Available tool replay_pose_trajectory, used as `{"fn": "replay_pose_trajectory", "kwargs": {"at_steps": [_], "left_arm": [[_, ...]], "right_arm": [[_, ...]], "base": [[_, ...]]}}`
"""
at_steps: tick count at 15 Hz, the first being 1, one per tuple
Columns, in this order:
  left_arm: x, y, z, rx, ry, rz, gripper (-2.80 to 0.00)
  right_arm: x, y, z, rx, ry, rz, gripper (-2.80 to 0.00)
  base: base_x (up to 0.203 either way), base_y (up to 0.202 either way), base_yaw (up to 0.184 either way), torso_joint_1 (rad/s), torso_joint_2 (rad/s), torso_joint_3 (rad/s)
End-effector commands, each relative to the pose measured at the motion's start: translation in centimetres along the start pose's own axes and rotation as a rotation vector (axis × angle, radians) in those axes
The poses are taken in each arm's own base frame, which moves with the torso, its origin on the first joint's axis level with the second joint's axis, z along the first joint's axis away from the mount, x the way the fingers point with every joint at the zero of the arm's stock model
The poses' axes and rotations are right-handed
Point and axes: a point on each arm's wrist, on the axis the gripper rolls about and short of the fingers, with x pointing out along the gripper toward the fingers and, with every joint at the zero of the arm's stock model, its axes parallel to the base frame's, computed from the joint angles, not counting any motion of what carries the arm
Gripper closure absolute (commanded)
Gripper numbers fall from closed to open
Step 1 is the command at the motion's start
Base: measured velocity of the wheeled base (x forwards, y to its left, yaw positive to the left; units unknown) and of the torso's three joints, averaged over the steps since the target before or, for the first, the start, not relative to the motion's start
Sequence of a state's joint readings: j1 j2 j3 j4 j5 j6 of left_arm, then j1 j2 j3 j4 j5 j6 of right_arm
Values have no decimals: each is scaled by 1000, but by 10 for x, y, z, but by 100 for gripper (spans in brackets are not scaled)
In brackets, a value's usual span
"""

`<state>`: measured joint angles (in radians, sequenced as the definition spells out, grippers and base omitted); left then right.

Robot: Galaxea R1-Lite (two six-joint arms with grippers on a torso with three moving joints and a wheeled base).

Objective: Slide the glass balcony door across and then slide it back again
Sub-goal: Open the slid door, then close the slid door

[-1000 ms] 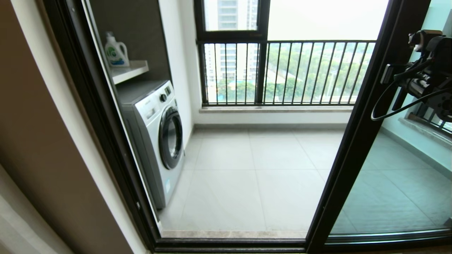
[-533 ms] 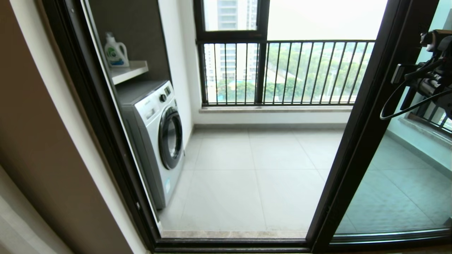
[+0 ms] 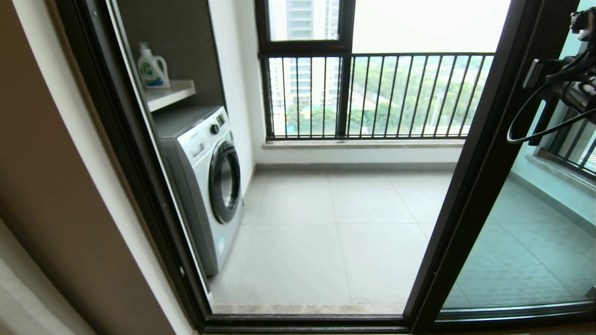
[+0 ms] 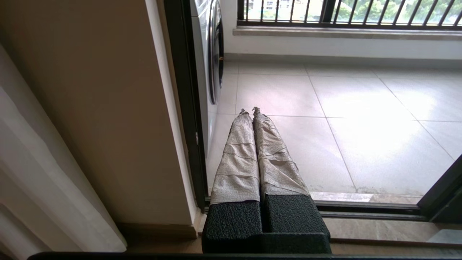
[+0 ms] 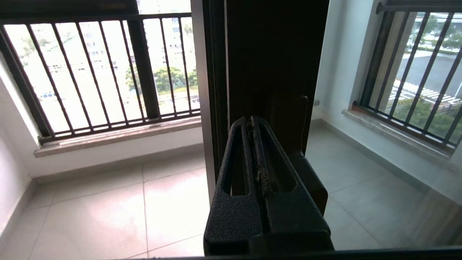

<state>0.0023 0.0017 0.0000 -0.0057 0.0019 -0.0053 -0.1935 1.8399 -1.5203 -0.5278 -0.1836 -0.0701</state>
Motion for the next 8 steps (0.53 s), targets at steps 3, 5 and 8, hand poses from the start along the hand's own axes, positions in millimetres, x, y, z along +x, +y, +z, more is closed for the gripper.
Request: {"fn": "replay_pose_trajectory", "kwargs": {"at_steps": [3,5,8], "left_arm": [[0,0,0,-1,1,2,0],[0,0,0,-1,1,2,0],[0,0,0,-1,1,2,0]], "right_arm": [[-19,-22,37,-9,-52,-53,0],[-19,-48,37,-43,-35,-122,0],[-20,-81,21,-67,20,-189,0]], "base": [[0,0,0,0,0,0],[0,0,0,0,0,0],[0,0,0,0,0,0]]}}
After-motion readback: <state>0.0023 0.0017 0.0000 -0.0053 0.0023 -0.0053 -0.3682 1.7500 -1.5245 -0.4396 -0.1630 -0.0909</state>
